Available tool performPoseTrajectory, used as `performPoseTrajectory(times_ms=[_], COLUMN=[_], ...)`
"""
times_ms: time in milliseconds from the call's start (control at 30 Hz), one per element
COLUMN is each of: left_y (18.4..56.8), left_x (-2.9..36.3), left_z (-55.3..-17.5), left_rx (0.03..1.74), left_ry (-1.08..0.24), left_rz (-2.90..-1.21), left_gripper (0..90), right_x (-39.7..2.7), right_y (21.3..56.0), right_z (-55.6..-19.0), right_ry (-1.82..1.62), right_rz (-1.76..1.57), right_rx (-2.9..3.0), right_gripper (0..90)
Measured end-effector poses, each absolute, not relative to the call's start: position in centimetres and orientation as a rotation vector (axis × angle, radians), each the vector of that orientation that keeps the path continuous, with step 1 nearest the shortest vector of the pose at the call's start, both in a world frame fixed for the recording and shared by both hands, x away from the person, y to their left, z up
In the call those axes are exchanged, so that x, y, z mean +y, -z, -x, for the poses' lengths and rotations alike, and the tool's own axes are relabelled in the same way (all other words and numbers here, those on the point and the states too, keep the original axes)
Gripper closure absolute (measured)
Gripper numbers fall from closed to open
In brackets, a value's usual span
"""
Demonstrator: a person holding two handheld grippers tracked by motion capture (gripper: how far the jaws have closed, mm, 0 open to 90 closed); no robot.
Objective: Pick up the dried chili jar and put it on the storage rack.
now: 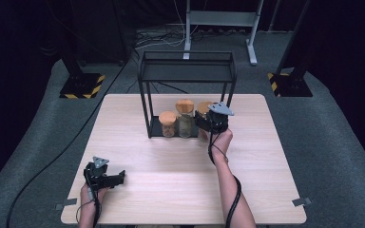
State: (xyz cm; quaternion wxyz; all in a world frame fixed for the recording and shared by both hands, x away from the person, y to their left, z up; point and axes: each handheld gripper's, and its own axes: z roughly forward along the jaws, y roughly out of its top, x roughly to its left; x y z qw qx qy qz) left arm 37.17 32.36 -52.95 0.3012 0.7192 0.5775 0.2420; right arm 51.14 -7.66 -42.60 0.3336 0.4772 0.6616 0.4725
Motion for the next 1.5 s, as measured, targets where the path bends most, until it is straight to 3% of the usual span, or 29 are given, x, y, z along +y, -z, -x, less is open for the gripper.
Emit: performPoseTrajectory(times_ms=[1500], left_y=[52.9], left_x=[32.3], left_z=[-37.2], left_rx=[1.530], left_ry=[-0.646], left_rz=[-1.911], left_gripper=[0.6], right_x=[-5.4], right_y=[43.8], right_z=[-52.4], right_ry=[-1.175], right_rz=[-1.361], right_rx=[1.561], right_gripper=[24.5])
